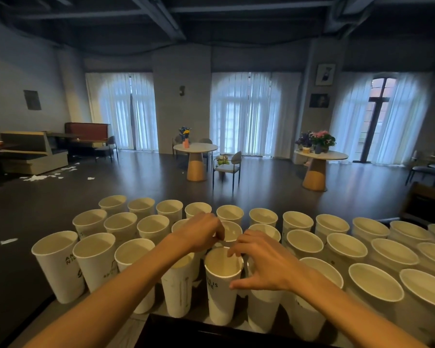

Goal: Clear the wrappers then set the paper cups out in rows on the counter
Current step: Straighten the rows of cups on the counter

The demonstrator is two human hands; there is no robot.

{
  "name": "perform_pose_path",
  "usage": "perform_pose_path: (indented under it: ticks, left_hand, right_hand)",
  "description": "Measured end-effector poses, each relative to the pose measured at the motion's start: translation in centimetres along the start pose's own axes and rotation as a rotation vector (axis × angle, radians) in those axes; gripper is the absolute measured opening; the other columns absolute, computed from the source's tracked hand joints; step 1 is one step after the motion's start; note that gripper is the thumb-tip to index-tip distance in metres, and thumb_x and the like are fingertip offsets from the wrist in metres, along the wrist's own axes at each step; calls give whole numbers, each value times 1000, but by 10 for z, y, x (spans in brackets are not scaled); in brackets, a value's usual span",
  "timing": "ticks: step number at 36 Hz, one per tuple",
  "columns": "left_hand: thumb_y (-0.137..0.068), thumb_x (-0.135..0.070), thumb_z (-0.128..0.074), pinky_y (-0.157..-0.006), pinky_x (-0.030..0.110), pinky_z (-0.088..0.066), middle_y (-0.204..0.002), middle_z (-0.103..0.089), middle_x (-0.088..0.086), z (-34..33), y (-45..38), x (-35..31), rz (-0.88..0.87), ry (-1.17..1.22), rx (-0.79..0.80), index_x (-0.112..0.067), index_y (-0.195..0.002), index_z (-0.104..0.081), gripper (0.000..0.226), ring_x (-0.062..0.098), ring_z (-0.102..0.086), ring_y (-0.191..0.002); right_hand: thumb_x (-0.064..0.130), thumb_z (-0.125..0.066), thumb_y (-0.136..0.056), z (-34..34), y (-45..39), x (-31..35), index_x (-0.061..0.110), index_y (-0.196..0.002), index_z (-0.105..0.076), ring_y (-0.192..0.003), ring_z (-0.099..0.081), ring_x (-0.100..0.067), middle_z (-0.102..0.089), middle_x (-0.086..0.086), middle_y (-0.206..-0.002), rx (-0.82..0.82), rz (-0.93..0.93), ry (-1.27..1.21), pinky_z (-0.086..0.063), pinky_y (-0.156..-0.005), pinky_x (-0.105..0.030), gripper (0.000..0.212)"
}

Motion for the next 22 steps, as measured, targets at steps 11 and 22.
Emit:
perform_pose_path:
  ticks: [11, 22]
  left_hand:
    - [-93, -18, -71, -84, 22, -56, -115, -75, -2, 3, 8, -1, 30, 69, 20, -19, -114, -77, 22, 10, -70, -96]
    - [-92, -18, -72, -84, 20, -55, -117, -70, -6, 13, 7, -3, 22, 153, -67, -23, -114, -75, 23, 7, -63, -100]
  right_hand:
    - [89, -55, -65, 6, 11, -19, 43, -127, -55, -117, -48, 1, -56, 24, -127, -90, -180, -66, -49, -98, -29, 77]
    - [74, -62, -75, 39, 66, -28, 41, -129, -55, -120, -45, 2, -53, 23, -131, -140, -328, -76, -41, -99, -22, 63]
Point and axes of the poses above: each hand's wrist, its own y-axis away from the middle knuckle, its own z-axis out of the back of the hand, x = y × z, the point moved 6 cm from there along -y, towards the middle knuckle
